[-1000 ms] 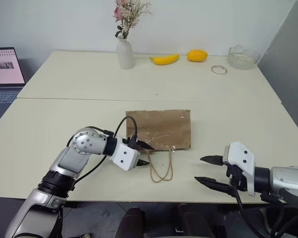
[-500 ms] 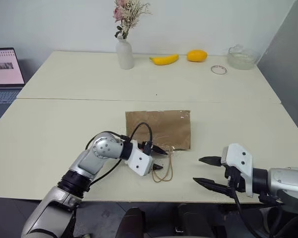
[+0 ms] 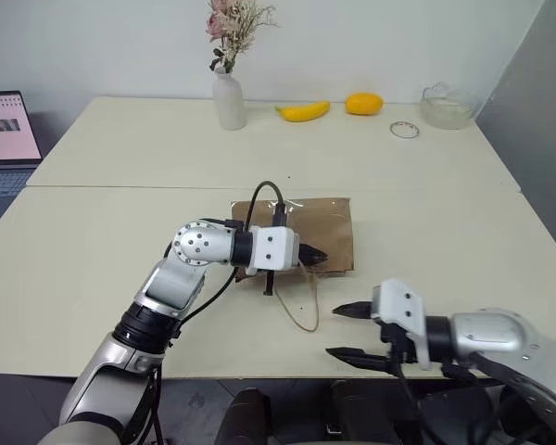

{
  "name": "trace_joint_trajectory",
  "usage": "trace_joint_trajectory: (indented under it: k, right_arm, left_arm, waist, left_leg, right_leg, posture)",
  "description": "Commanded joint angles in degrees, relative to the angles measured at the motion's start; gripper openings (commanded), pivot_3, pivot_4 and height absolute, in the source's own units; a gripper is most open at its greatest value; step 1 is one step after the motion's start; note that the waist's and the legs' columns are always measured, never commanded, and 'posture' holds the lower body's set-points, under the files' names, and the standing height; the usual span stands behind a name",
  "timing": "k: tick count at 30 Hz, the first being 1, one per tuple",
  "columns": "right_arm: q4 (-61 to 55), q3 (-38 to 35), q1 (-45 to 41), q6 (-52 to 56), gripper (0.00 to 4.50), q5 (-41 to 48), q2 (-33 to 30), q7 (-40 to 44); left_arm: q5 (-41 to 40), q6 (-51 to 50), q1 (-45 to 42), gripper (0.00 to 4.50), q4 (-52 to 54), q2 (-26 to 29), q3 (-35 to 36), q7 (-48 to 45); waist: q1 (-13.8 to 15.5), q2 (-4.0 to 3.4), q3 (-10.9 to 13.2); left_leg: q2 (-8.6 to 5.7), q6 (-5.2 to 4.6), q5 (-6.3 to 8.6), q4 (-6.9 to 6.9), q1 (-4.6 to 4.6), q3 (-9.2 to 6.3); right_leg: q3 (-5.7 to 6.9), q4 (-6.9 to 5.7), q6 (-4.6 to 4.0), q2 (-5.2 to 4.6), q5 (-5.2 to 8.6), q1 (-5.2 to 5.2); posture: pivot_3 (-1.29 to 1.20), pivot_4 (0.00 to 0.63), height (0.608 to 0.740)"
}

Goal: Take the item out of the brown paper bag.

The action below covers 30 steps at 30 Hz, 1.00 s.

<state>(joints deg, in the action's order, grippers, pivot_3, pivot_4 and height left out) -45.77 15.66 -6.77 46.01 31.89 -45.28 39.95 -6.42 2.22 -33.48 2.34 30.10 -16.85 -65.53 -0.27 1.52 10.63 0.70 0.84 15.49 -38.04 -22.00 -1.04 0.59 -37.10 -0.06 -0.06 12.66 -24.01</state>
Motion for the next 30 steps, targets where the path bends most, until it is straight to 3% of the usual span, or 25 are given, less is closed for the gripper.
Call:
trace_joint_trajectory:
  k: [1,8,9,12,18,30]
  right_arm:
    - [4.5,6.6,-4.9,-1.7,3.09,-5.5,4.5,-1.0]
    - [13.3,13.3,-8.7,-3.0,3.09,-12.0,10.4,-1.1]
    - [14.4,13.8,-8.9,-3.0,2.91,-12.7,11.2,-1.4]
    - [16.5,13.9,-9.0,-2.6,2.12,-14.4,12.6,-1.8]
    - [16.9,15.4,-8.7,-2.4,0.03,-17.5,12.2,-1.2]
    - [20.3,19.9,-6.9,-6.7,0.03,-25.4,14.0,-2.2]
  left_arm:
    - [-0.8,-1.2,0.0,0.02,3.2,1.0,1.6,0.6]
    - [-0.8,-1.9,-0.1,0.02,3.8,1.9,2.0,1.0]
    - [-0.7,-1.8,-0.3,0.01,3.7,1.9,2.1,1.0]
    - [-1.0,-2.2,-0.7,0.00,3.7,1.9,2.5,1.5]
    - [0.1,-0.7,-2.9,0.00,0.2,2.5,2.8,1.7]
    - [0.8,-6.2,-15.4,0.00,-13.7,-1.2,6.8,10.1]
  waist:
    - [-0.1,0.01,0.0]
    - [0.1,0.01,0.0]
    - [0.1,0.01,0.0]
    - [0.1,0.01,0.0]
    - [0.1,0.01,0.0]
    - [-0.1,0.06,-0.1]
  left_leg:
    - [0.01,0.00,0.00,0.00,0.00,0.00]
    - [-0.01,0.00,0.00,-0.02,-0.03,-0.20]
    - [-0.02,0.00,0.00,-0.02,-0.03,-0.20]
    - [-0.01,0.00,0.00,-0.02,-0.02,-0.24]
    - [-0.01,0.00,0.00,-0.02,-0.02,-0.27]
    - [-0.01,0.00,0.00,-0.03,0.04,-0.27]
  right_leg:
    - [0.00,0.00,0.00,0.01,0.00,0.00]
    - [-0.01,-0.03,-0.01,-0.01,0.00,-0.02]
    - [-0.01,-0.03,-0.01,-0.02,0.00,-0.02]
    - [-0.02,-0.04,-0.01,-0.03,0.00,-0.02]
    - [0.01,-0.06,-0.01,-0.03,0.00,-0.03]
    - [0.03,-0.12,-0.01,0.03,0.00,-0.02]
  posture:
    - [0.00,0.150,0.740]
    - [0.00,0.150,0.740]
    - [0.00,0.150,0.740]
    - [0.00,0.150,0.740]
    - [0.00,0.150,0.740]
    - [0.00,0.150,0.740]
